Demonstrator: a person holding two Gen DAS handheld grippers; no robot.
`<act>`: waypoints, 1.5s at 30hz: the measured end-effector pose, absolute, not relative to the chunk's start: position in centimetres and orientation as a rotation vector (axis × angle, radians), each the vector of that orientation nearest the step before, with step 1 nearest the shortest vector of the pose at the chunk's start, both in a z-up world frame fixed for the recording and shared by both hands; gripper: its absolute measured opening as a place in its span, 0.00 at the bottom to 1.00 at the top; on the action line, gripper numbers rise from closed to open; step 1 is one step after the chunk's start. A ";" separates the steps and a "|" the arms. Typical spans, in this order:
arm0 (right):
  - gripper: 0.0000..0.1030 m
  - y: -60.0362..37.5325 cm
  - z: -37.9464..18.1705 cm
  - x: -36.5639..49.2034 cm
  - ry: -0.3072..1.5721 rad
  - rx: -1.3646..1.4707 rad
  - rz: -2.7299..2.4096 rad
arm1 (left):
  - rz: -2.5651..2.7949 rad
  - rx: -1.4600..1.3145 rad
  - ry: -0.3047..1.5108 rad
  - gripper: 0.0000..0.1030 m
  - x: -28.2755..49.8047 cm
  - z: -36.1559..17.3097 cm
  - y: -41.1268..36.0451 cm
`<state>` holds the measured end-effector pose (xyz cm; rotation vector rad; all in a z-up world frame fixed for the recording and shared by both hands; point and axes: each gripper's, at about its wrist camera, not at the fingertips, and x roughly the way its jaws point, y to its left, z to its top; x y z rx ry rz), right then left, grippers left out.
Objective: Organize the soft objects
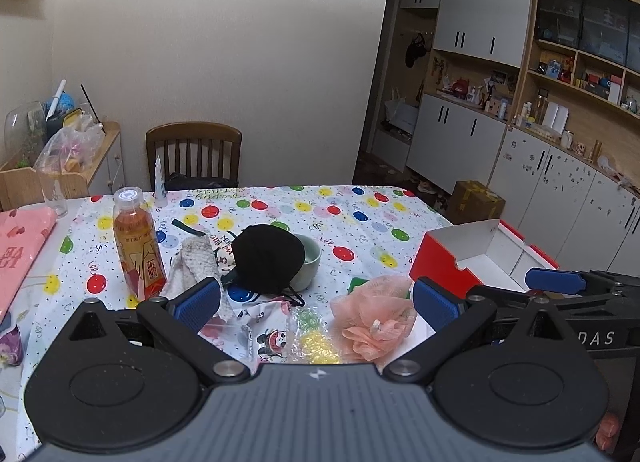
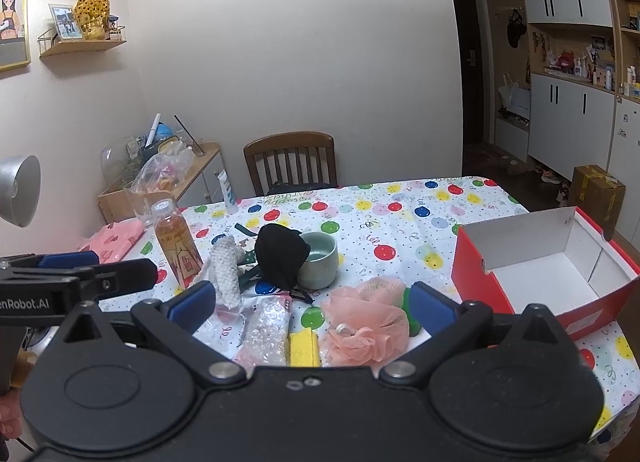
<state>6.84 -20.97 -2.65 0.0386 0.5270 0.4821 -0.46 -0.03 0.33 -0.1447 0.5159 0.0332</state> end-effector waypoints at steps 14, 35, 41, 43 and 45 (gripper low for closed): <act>1.00 -20.9 -2.8 7.3 0.528 0.040 0.481 | 0.055 -0.157 0.513 1.00 -0.1 0.3 0.4; 1.00 -20.4 -2.8 6.8 0.502 0.021 0.503 | 0.062 -0.135 0.508 1.00 -0.5 0.3 0.4; 1.00 -20.4 -2.8 6.7 0.501 0.018 0.513 | 0.062 -0.132 0.502 1.00 -0.8 0.2 0.5; 1.00 -20.3 -2.7 6.7 0.493 0.008 0.512 | 0.063 -0.117 0.491 1.00 -0.9 0.2 0.3; 1.00 -20.3 -2.6 6.9 0.488 0.000 0.507 | 0.056 -0.117 0.483 1.00 -1.0 0.2 0.4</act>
